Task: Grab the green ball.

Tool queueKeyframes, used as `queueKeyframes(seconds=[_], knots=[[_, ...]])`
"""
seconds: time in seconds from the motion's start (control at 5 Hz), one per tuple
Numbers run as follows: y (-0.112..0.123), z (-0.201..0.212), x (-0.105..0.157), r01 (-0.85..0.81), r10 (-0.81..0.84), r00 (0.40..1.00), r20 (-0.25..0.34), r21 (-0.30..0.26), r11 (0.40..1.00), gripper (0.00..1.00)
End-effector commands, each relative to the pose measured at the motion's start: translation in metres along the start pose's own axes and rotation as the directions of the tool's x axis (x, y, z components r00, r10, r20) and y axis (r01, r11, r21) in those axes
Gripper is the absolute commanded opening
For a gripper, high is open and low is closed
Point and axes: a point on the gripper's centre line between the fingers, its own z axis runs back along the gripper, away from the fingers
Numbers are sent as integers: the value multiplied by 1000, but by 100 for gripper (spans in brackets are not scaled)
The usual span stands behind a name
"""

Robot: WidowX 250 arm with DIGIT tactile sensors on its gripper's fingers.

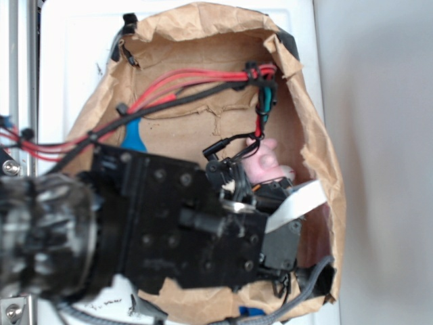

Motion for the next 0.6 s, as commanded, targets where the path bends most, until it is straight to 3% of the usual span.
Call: queueKeyframes(seconds=[0.0, 0.2, 0.4], knots=[[-2, -23, -4, 50, -50, 998, -23, -16, 999, 100], [3, -20, -6, 19, -20, 998, -52, -14, 1000, 0], [8, 3, 0, 15, -17, 998, -54, -39, 999, 0]])
